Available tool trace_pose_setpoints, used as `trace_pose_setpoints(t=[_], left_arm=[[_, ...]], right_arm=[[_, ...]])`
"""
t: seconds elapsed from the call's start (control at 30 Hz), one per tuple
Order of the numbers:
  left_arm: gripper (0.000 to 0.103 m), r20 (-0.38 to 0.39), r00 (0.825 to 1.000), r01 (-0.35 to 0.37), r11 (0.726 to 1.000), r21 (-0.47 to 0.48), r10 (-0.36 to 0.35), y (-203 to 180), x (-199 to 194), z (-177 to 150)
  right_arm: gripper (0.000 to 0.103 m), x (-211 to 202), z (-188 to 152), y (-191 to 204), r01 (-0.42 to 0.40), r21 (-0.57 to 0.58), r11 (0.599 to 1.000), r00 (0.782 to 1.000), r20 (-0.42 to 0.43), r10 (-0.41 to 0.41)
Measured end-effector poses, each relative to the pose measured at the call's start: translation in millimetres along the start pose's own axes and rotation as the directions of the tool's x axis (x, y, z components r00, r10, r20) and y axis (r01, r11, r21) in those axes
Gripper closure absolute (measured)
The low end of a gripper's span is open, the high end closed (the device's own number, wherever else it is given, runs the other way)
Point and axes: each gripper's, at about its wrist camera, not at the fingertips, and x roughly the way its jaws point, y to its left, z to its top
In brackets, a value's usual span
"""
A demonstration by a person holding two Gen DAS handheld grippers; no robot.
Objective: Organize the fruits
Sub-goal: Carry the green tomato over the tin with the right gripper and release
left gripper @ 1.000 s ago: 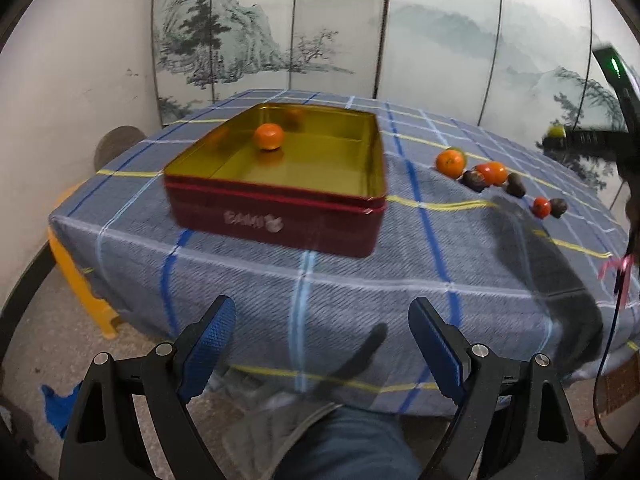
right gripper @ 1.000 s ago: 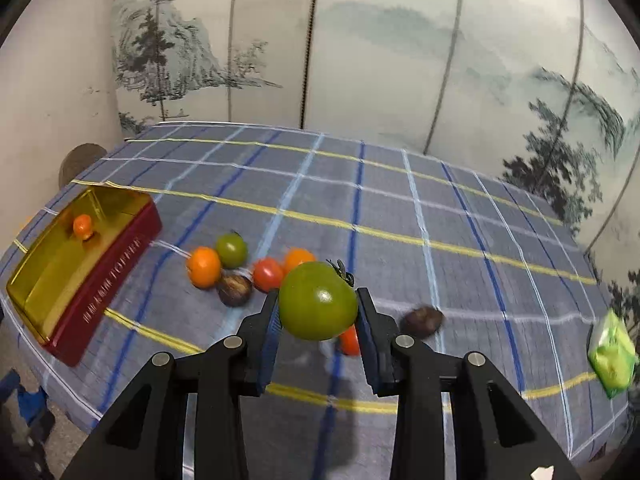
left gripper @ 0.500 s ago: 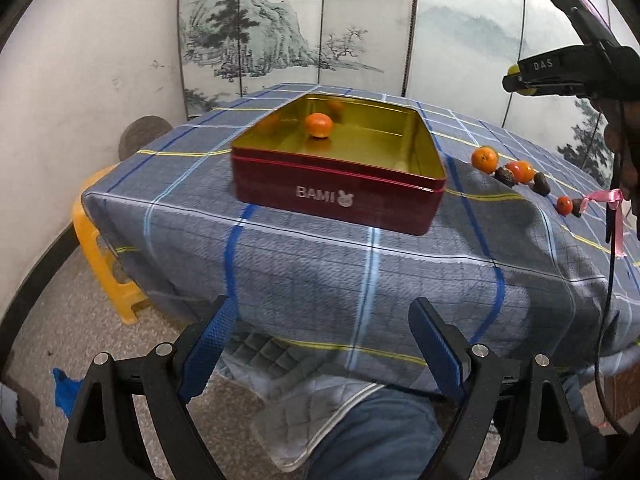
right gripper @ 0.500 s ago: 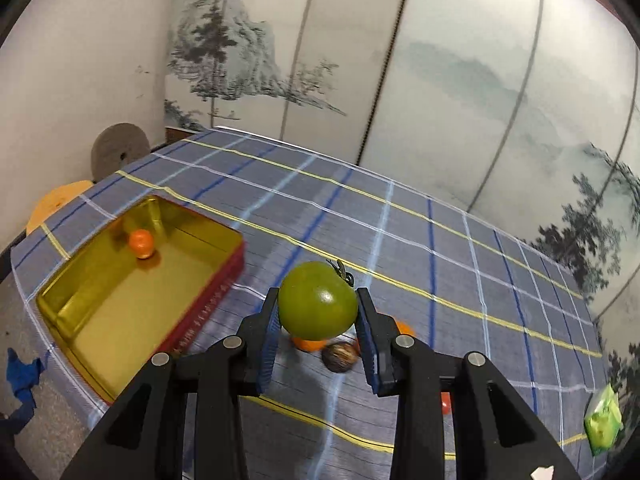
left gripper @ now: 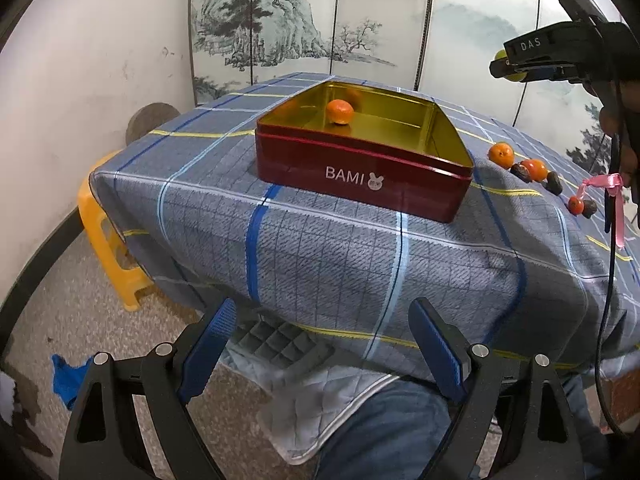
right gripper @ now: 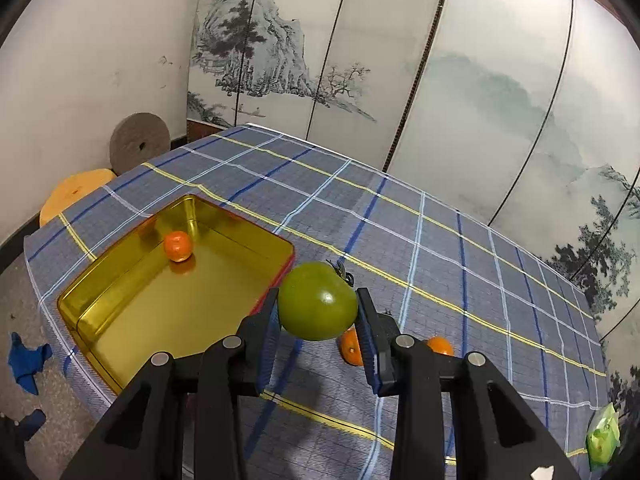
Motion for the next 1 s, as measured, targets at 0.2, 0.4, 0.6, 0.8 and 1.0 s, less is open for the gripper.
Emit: trace_pose_setpoints(t=[0.2,0.4,0.6,0.8,1.0], left_arm=[[0.015,-0.017,1.000,-0.009,1.000,-0.008,0.009,3,5,-4],[0.015,-0.035,0.999,-0.019,0.999,-0.026,0.018,9,10,-8],[0.015,-0.054,0.998,-0.022,0.999,-0.032,0.020,9,13,-13],[0.015,-0.066,0.998,-0.026,0.999,-0.031,0.024,9,16,-15],[0.015,-0.071,0.997,-0.031,0.999,-0.024,0.029,6,14,-18]], right_arm=[[0.071,14,2,15,-0.029,-0.015,0.999,0.999,-0.023,0.029],[0.071,27,3,32,-0.074,-0.036,0.997,0.996,-0.048,0.072],[0.071,47,-5,58,-0.215,-0.047,0.976,0.970,-0.128,0.207],[0.071,52,-21,86,-0.294,-0.074,0.953,0.945,-0.172,0.278],[0.071,62,-29,104,-0.364,-0.077,0.928,0.913,-0.228,0.339]])
